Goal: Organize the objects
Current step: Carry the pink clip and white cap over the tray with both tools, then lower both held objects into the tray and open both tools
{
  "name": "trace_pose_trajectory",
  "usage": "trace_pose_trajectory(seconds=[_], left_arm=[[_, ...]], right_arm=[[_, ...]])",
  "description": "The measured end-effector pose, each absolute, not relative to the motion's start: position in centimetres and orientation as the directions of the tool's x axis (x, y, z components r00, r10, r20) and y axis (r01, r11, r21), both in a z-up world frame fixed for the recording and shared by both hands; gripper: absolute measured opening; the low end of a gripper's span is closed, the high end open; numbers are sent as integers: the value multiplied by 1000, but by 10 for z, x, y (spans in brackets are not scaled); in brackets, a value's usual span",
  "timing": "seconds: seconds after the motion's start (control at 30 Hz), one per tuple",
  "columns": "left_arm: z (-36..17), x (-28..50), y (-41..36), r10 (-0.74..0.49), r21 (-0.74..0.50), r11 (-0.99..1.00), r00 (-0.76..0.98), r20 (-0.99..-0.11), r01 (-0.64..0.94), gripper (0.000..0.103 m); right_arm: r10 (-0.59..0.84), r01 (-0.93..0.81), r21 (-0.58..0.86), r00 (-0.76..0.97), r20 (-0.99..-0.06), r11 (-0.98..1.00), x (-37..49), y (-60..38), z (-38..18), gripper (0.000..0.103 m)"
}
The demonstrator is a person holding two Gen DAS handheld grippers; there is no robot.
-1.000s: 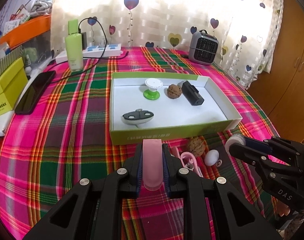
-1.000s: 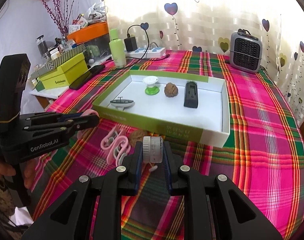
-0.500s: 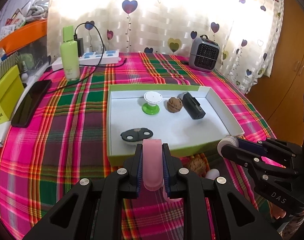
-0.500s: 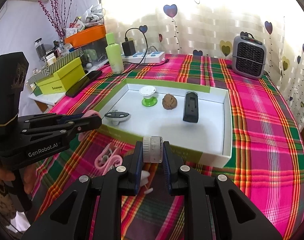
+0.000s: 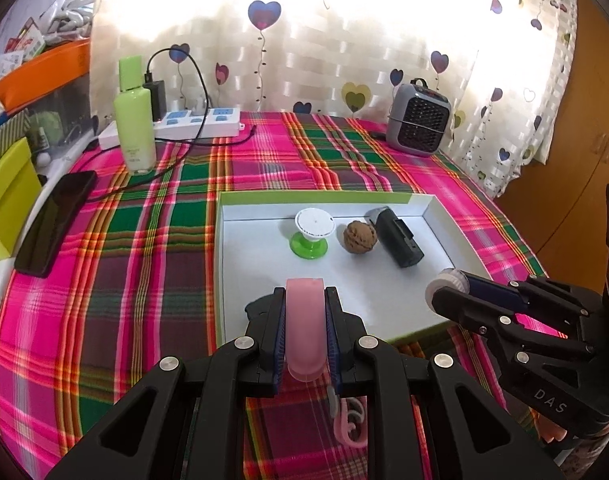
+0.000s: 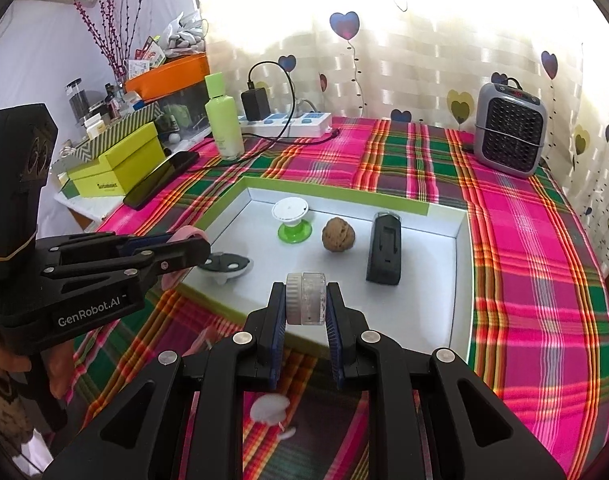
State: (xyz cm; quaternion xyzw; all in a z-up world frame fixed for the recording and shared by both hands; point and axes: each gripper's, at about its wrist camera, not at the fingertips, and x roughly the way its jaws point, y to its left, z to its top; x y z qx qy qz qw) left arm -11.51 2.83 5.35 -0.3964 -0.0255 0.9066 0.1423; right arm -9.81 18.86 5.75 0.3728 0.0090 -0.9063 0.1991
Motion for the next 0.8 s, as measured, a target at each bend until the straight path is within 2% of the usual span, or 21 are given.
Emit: trace_pose_trajectory(seconds=[0.8], left_arm=[[38, -179, 29, 260, -156, -964, -621, -739, -217, 16]], right_arm=[[-345, 390, 119, -585, -734, -913, -157, 163, 35, 20]])
